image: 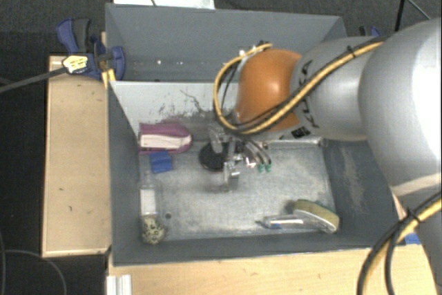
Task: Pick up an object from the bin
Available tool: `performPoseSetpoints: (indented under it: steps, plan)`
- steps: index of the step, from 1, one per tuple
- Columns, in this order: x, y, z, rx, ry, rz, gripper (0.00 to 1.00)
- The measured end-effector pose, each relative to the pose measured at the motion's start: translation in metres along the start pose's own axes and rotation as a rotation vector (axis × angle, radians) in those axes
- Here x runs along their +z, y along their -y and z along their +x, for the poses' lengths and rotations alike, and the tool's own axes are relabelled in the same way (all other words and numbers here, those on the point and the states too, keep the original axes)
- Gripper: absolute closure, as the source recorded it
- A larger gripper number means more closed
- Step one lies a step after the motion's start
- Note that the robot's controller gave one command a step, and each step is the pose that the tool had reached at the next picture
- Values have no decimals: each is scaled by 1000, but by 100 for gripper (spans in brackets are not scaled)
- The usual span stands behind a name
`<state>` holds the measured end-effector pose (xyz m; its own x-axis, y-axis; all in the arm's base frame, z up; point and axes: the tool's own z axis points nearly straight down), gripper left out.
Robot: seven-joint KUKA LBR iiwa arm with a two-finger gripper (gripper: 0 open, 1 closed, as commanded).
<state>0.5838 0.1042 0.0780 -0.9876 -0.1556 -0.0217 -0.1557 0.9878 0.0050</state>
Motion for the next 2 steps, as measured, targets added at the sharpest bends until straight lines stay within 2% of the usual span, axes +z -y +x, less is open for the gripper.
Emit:
performPoseSetpoints:
  steps: [1,2]
  plan:
    - [1,-4,4,26,-6,1,0]
    - [2,11,-4,47,0,1,0]
